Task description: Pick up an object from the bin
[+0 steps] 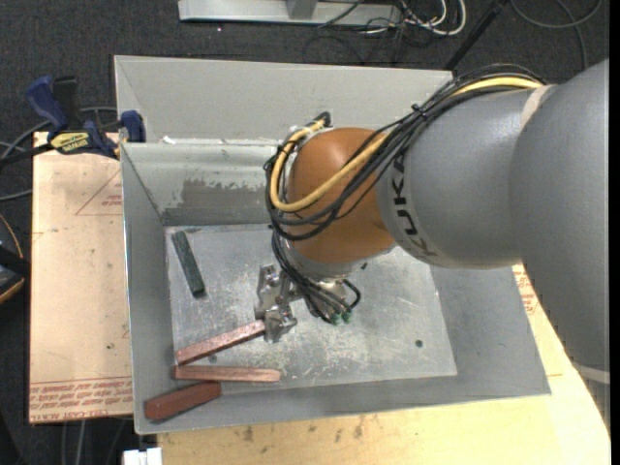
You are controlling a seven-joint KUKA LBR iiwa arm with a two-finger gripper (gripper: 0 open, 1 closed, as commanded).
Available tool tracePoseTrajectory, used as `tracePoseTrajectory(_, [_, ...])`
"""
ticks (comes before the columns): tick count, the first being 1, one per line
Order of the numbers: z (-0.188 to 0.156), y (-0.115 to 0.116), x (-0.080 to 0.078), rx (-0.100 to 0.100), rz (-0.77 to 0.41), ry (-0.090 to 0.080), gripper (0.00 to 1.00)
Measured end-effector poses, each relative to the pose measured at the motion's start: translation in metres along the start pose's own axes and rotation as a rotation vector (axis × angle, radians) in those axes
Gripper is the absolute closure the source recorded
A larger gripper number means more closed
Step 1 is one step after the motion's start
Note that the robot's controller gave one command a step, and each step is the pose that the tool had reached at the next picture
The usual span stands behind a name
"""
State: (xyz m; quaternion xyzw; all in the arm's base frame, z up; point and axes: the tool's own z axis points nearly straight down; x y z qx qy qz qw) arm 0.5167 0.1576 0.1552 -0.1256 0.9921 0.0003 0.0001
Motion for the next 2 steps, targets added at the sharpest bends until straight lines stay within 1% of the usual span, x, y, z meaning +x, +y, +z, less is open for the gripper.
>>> tracePoseTrajectory(1, [-0.016, 0.001, 0.001, 0.000, -0.010, -0.005, 1.00])
tracePoseTrajectory(2, [-0.051, 0.005, 0.002, 0.000, -0.036, 0.002, 1.00])
